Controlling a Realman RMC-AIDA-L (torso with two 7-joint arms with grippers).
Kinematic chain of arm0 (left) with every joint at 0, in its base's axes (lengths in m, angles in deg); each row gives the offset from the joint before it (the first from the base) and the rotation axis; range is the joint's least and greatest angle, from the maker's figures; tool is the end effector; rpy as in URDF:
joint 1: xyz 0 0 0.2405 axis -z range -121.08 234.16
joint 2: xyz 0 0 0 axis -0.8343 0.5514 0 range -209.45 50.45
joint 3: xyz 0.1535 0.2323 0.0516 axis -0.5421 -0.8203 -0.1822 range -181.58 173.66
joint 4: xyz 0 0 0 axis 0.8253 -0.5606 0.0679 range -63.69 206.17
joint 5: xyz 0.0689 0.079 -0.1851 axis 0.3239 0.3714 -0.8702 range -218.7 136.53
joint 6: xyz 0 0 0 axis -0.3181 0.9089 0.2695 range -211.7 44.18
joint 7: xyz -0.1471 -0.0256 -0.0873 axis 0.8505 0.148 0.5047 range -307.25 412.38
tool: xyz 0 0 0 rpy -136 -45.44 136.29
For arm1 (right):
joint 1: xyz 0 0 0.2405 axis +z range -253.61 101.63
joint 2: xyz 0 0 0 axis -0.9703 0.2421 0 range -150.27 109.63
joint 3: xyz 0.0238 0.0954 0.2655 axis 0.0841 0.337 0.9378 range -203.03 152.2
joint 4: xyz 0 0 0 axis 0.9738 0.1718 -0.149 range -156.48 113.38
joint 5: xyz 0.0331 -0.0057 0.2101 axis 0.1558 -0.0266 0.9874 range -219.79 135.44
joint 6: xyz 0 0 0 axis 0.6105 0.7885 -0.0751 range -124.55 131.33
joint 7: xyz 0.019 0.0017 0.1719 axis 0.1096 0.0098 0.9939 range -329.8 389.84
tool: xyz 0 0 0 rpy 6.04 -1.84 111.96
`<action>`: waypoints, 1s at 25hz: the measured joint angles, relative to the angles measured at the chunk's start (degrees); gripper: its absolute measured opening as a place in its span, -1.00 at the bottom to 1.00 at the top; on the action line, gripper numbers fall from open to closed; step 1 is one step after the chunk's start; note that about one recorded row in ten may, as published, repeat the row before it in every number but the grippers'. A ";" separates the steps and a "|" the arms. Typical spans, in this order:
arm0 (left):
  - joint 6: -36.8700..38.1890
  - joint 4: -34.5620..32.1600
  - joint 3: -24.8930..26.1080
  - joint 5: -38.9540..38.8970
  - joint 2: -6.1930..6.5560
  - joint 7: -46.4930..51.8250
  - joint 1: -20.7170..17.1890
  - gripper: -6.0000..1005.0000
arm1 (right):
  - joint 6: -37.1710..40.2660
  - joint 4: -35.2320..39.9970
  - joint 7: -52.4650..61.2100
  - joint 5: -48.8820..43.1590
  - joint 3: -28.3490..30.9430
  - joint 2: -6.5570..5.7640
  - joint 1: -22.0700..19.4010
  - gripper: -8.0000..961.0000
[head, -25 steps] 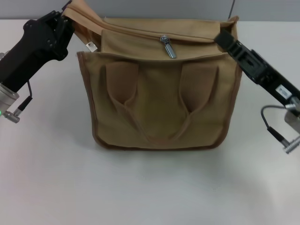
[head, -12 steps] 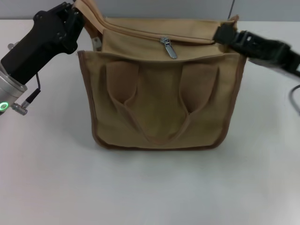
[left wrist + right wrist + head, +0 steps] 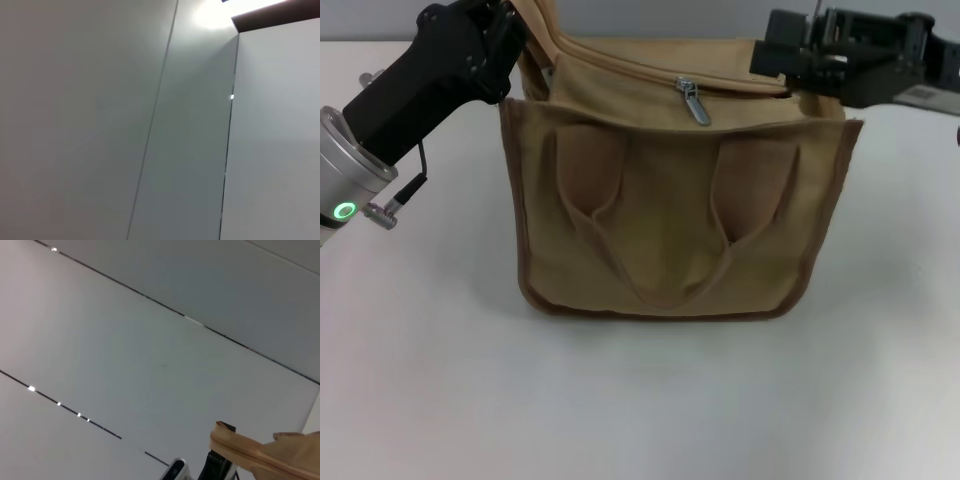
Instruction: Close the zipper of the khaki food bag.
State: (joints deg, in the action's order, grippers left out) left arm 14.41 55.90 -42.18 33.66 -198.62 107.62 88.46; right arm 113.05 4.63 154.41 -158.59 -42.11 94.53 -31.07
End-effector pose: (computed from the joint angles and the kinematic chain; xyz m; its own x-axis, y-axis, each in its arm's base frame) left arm -0.2246 0.3608 -0.0051 0.3606 -0.0654 0.9304 0.4895 -0.8358 -0.2485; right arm 0.1806 0.3788 0.0145 0.2206 -0.8403 -0.4951 -0.6102 -0.5150 0.6021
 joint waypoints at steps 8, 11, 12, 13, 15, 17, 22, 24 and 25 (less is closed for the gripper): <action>0.74 -0.21 -0.02 -0.02 0.02 0.55 0.66 -0.94 | -1.52 -0.29 12.61 1.24 -3.82 -4.97 1.32 0.18; 0.81 -0.22 -0.01 -0.07 0.03 0.26 0.72 -0.94 | -3.29 -0.49 17.56 1.23 -6.11 -5.39 1.18 0.28; 1.01 -0.22 -0.01 -0.09 0.03 0.22 0.72 -0.94 | -4.52 -1.05 18.99 1.22 -8.01 -5.29 1.08 0.32; 1.01 -0.22 -0.01 -0.09 0.03 0.22 0.72 -0.94 | -4.52 -1.05 18.99 1.22 -8.01 -5.29 1.08 0.32; 1.32 -0.22 -0.01 -0.11 0.03 0.27 0.78 -0.94 | -5.67 -2.55 19.25 1.25 -10.05 -5.14 1.46 0.32; 1.80 -0.22 -0.01 -0.12 0.03 0.54 0.88 -0.93 | -6.63 -3.69 19.29 1.29 -11.32 -4.94 2.04 0.32; 2.42 -0.22 0.11 -0.12 0.03 0.60 0.88 -0.93 | -9.86 -3.82 19.24 1.46 -14.83 -4.24 3.35 0.32; 2.72 -0.22 0.13 -0.14 0.03 0.60 0.88 -0.93 | -10.34 -3.77 19.12 1.53 -15.06 -4.14 3.50 0.32; 2.79 -0.22 0.11 -0.14 0.03 0.60 0.91 -0.93 | -10.74 -3.74 19.01 1.53 -15.22 -4.06 3.67 0.32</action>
State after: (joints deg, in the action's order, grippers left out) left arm 17.20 55.68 -42.07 33.52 -198.59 108.22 89.37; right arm 102.32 0.89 173.41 -157.06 -57.33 90.47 -27.40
